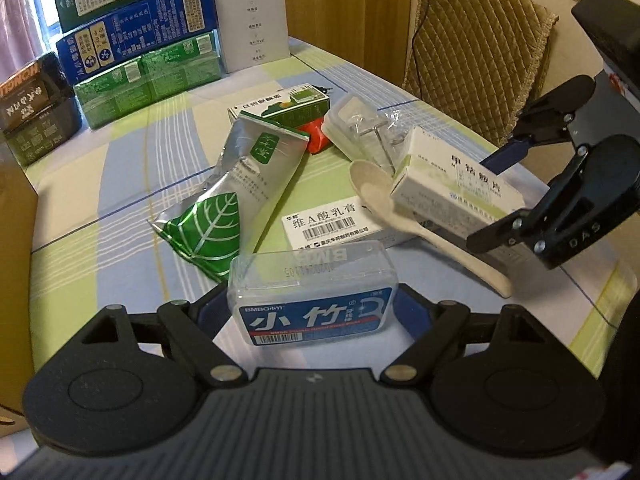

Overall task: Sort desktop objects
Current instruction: 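Carry both held boxes over the open cardboard box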

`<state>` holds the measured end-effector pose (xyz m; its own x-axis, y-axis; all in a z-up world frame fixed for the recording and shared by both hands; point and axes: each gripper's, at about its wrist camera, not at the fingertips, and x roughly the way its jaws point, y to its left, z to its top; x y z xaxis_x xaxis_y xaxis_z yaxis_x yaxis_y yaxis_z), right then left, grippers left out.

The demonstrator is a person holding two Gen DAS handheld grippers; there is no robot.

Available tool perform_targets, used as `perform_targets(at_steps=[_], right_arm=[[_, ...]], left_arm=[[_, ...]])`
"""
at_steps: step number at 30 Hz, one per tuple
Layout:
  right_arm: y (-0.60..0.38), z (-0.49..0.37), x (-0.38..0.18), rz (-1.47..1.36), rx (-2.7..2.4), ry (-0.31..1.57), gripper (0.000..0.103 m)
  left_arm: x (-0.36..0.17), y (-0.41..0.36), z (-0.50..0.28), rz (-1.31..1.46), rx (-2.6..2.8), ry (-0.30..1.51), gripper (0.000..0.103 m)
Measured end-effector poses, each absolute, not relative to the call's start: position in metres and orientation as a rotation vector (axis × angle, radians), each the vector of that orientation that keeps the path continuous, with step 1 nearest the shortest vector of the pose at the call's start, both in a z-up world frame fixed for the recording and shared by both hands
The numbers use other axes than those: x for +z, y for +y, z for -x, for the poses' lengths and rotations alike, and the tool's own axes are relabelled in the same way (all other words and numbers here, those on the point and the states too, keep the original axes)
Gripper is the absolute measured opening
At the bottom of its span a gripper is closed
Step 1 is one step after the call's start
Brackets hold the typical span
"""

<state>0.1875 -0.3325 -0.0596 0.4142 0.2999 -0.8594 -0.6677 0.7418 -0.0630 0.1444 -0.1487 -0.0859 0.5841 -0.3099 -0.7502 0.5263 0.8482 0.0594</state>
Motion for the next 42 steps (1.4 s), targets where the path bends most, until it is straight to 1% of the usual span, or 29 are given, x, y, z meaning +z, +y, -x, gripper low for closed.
perform_targets(at_steps=[7, 14, 18, 25, 29, 33, 37, 42], right_arm=[[-0.331, -0.17, -0.028, 0.399, 0.569, 0.918, 0.068], [-0.299, -0.152, 0.018, 0.392, 0.579, 0.83, 0.068], [-0.257, -0.145, 0.046, 0.399, 0.628, 0.764, 0.068], [-0.155, -0.141, 0.084, 0.415, 0.761, 0.657, 0.068], [-0.087, -0.149, 0.09, 0.415, 0.843, 0.64, 0.068], [-0.021, -0.167, 0.088, 0.394, 0.887, 0.655, 0.068], [0.031, -0.189, 0.078, 0.373, 0.895, 0.683, 0.068], [0.07, -0.213, 0.058, 0.391, 0.889, 0.711, 0.068]], left_arm=[[-0.066, -0.139, -0.133, -0.281, -0.495, 0.779, 0.083], [-0.019, -0.102, -0.12, -0.264, -0.452, 0.706, 0.083], [0.014, -0.065, -0.111, -0.253, -0.401, 0.659, 0.083], [0.057, 0.031, -0.099, -0.23, -0.245, 0.627, 0.083], [0.07, 0.089, -0.109, -0.241, -0.179, 0.625, 0.083], [0.07, 0.136, -0.133, -0.264, -0.154, 0.656, 0.083], [0.062, 0.17, -0.162, -0.272, -0.149, 0.691, 0.083], [0.044, 0.194, -0.191, -0.273, -0.186, 0.738, 0.083]])
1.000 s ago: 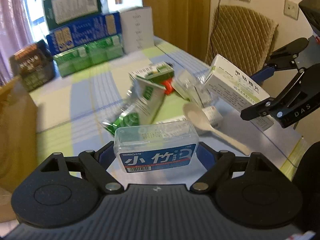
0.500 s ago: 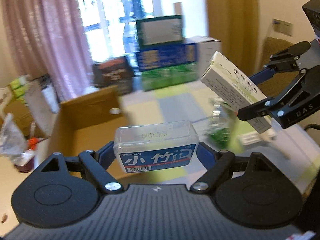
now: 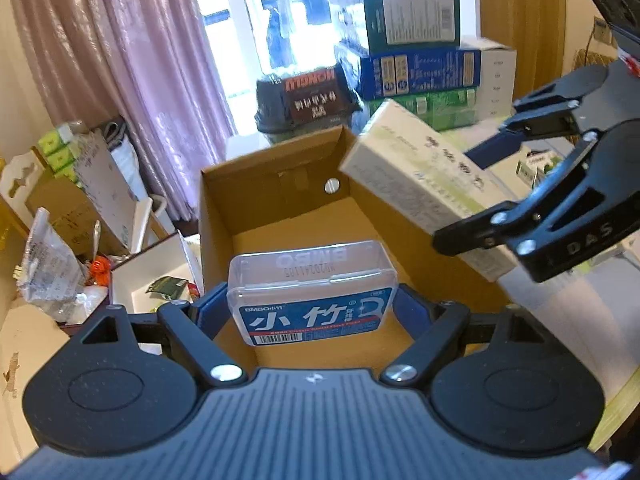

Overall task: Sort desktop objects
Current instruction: 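Carry both held boxes over the open cardboard box, then open both tools to drop the boxes into the cardboard box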

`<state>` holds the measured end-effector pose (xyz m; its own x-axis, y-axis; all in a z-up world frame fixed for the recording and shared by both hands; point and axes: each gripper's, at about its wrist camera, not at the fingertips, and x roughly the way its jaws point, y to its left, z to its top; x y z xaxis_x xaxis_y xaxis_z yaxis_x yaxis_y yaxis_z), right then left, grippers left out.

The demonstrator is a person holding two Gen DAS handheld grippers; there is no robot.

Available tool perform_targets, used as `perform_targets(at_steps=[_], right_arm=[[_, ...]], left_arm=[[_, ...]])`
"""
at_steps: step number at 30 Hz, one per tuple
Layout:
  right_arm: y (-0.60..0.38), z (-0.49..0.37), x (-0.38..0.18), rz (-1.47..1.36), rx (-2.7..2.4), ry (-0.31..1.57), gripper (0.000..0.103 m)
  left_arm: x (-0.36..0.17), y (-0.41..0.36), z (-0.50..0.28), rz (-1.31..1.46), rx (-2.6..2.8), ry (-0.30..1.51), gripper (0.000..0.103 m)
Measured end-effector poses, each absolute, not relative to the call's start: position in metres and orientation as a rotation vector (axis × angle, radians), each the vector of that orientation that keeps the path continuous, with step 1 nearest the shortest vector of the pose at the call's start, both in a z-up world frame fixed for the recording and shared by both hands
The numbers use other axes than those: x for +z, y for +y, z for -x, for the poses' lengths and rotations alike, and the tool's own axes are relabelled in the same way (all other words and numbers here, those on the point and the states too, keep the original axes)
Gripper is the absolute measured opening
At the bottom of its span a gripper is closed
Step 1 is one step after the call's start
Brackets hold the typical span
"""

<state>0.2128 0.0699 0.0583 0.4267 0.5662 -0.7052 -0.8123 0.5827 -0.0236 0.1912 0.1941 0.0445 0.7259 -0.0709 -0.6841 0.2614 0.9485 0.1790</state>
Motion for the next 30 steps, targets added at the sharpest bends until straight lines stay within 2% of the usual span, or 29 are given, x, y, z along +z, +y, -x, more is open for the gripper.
perform_targets(at_steps=[11, 24, 26, 30], right_arm=[[0.091, -0.237, 0.029, 0.42, 0.873, 0.742, 0.068], [0.114, -0.242, 0.017, 0.431, 0.91, 0.752, 0.068], [0.111, -0.24, 0.018, 0.432, 0.899, 0.735, 0.082], [0.083, -0.234, 0.032, 0.38, 0.872, 0.695, 0.085]], left_arm=[[0.01, 0.204, -0.213, -0.304, -0.228, 0.784, 0.087], [0.025, 0.213, -0.188, -0.279, -0.19, 0.745, 0.088], [0.028, 0.212, -0.185, -0.272, -0.182, 0.739, 0.088], [0.038, 0.207, -0.176, -0.247, -0.175, 0.722, 0.088]])
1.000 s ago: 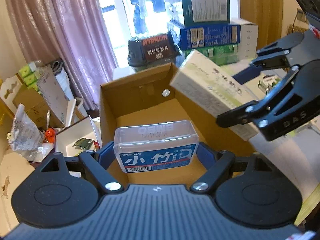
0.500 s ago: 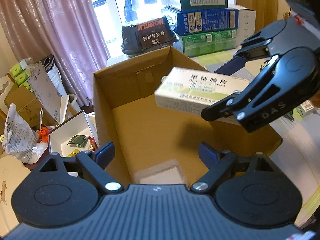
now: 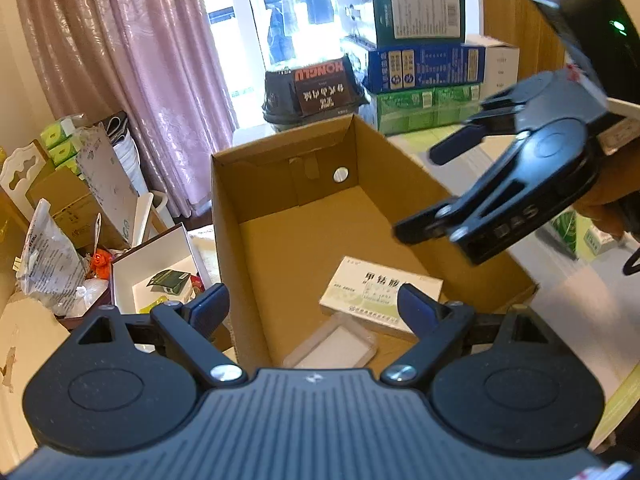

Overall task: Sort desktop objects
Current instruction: 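Open both tools to drop the boxes into the cardboard box, then move both empty tools back toward the table items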

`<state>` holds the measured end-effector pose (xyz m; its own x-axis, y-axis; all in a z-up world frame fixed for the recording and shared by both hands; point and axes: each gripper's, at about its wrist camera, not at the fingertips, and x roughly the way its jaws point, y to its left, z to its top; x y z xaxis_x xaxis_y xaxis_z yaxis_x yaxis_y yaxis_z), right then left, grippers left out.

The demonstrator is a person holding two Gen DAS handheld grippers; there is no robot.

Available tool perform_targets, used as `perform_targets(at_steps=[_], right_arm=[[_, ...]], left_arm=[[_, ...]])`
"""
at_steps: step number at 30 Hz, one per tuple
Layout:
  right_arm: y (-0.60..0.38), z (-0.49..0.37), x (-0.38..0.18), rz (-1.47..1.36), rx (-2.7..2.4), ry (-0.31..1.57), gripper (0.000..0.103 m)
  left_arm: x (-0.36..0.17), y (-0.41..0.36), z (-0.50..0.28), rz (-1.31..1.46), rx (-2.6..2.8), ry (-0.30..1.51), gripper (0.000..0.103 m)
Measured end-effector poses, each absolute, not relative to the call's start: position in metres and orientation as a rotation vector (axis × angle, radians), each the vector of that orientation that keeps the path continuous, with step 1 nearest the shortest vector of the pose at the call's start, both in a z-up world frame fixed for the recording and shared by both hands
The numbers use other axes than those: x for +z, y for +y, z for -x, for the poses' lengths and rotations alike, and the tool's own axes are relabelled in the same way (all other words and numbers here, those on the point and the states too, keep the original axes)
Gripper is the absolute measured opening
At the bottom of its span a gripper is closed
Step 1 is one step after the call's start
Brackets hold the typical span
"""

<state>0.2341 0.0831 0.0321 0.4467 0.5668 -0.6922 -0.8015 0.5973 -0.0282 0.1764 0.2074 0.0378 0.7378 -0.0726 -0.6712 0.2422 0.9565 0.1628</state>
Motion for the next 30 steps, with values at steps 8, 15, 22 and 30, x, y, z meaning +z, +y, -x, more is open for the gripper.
perform_targets(at_steps=[8, 15, 22, 30], right_arm=[[-0.041, -0.185, 0.058, 0.236, 0.694, 0.64, 0.093], [-0.173, -0.12, 0.038, 0.083, 0.498, 0.757, 0.094], [-0.271, -0.074, 0.033, 0.036, 0.338, 0.804, 0.094], [-0.31, -0.062, 0.033, 0.063, 0.329, 0.789, 0.094]], left_arm=[[0.07, 0.166, -0.141, -0.223, -0.217, 0.647, 0.091], [0.081, 0.104, -0.105, -0.23, -0.345, 0.601, 0.096], [0.065, 0.037, -0.088, -0.234, -0.488, 0.632, 0.098], [0.041, -0.019, -0.09, -0.289, -0.597, 0.686, 0.098]])
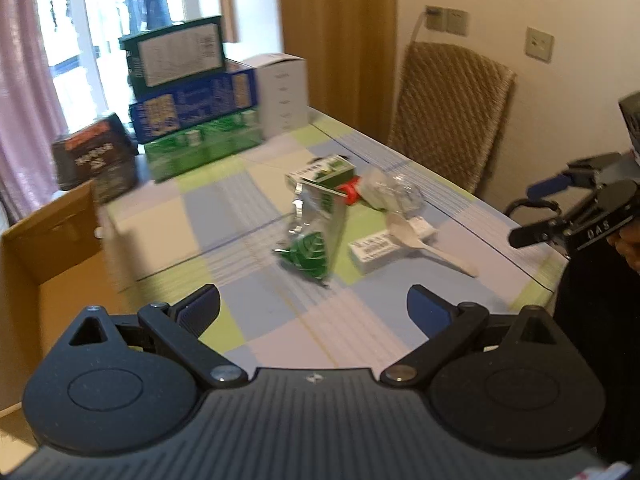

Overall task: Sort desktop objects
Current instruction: 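Move both empty tools back toward the table items, then grasp the white spoon handle with the right tool while the left tool grasps the white cream box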

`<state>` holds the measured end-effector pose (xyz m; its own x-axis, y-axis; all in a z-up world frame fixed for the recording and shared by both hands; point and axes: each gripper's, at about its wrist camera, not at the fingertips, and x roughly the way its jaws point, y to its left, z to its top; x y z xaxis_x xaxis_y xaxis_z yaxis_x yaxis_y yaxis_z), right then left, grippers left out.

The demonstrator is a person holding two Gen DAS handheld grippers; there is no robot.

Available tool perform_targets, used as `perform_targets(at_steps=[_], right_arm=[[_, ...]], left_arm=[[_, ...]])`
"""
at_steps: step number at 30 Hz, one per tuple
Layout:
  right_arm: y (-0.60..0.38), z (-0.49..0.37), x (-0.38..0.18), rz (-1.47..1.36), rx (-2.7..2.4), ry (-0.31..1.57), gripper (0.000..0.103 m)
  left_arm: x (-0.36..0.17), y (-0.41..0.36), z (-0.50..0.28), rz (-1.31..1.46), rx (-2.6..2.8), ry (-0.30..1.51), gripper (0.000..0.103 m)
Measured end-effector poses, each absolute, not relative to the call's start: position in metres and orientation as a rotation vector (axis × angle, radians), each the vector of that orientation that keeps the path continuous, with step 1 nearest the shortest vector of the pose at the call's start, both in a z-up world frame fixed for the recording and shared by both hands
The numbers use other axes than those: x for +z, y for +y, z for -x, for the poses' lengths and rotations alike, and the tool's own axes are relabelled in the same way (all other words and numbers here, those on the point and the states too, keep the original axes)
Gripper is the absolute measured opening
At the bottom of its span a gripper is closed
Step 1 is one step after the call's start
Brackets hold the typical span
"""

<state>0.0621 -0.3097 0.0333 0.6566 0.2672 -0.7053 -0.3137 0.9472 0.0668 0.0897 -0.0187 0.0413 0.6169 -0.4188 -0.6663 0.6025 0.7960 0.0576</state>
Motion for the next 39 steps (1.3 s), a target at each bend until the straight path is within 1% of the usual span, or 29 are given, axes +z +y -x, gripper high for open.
perform_targets(at_steps=[4, 8, 12, 14, 17, 22, 26, 30, 32, 33, 39], right_arm=[[-0.306, -0.075, 0.025, 0.082, 0.366, 0.808, 0.093], [-0.302, -0.091, 0.015, 0.124, 0.407, 0.837, 0.08], [-0.3, -0.107, 0.005, 0.176, 0.45, 0.872, 0.073], [-0.3, -0.116, -0.001, 0.199, 0.471, 0.894, 0.06], [-0.3, -0.129, -0.009, 0.224, 0.491, 0.924, 0.051], [-0.298, -0.153, -0.024, 0.257, 0.52, 0.969, 0.043], [-0.293, -0.171, -0.037, 0.279, 0.546, 1.017, 0.034], [-0.288, -0.184, -0.053, 0.302, 0.563, 1.059, 0.028], [-0.287, -0.189, -0.059, 0.303, 0.565, 1.071, 0.026], [-0.286, -0.191, -0.061, 0.302, 0.567, 1.077, 0.026], [-0.281, -0.199, -0.068, 0.307, 0.577, 1.1, 0.015]], left_arm=[[0.033, -0.034, -0.097, -0.32, -0.628, 0.715, 0.098], [0.022, -0.048, -0.107, -0.369, -0.66, 0.735, 0.098], [0.011, -0.064, -0.119, -0.445, -0.719, 0.741, 0.097], [0.005, -0.074, -0.126, -0.484, -0.746, 0.744, 0.096], [-0.004, -0.09, -0.138, -0.54, -0.786, 0.759, 0.093], [-0.018, -0.119, -0.157, -0.662, -0.859, 0.745, 0.09], [-0.028, -0.134, -0.172, -0.713, -0.903, 0.752, 0.087], [-0.038, -0.144, -0.184, -0.745, -0.927, 0.767, 0.085], [-0.045, -0.147, -0.189, -0.753, -0.939, 0.783, 0.079], [-0.048, -0.149, -0.19, -0.759, -0.946, 0.789, 0.078], [-0.062, -0.158, -0.195, -0.802, -0.986, 0.801, 0.078]])
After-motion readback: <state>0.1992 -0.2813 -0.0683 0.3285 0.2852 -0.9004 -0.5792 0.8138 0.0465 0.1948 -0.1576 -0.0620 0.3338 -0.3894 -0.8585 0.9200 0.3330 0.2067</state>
